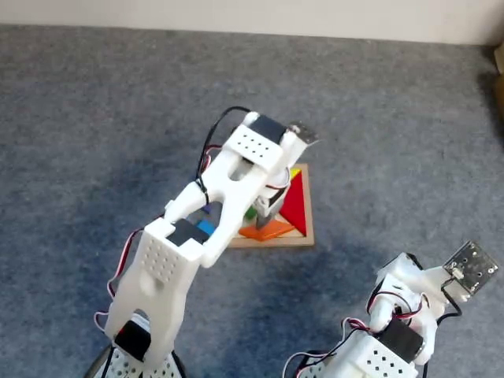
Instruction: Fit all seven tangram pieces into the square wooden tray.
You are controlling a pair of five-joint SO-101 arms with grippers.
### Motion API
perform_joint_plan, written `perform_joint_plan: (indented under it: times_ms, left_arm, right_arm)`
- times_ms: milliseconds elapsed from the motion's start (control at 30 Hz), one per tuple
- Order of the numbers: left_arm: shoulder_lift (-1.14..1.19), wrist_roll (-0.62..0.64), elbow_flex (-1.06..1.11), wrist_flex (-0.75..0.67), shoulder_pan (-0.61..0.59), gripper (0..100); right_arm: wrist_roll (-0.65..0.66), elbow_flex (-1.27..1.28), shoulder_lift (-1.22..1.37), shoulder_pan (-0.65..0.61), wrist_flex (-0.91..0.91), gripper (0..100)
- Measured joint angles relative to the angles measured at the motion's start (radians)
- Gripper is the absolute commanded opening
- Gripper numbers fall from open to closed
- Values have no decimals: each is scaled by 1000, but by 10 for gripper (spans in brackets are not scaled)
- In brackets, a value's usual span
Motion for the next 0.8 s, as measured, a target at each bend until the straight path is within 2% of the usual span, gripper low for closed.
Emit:
perform_joint_plan:
  times_ms: [367, 667, 800]
  left_arm:
    - [-3, 0, 72, -163, -2, 158]
    - [-15, 28, 49, -170, 0, 157]
    - [-91, 61, 23, -117, 9, 157]
  right_arm:
    - [0, 0, 0, 0, 0, 5]
    - [0, 0, 0, 0, 0, 5]
    - [0, 0, 0, 0, 0, 5]
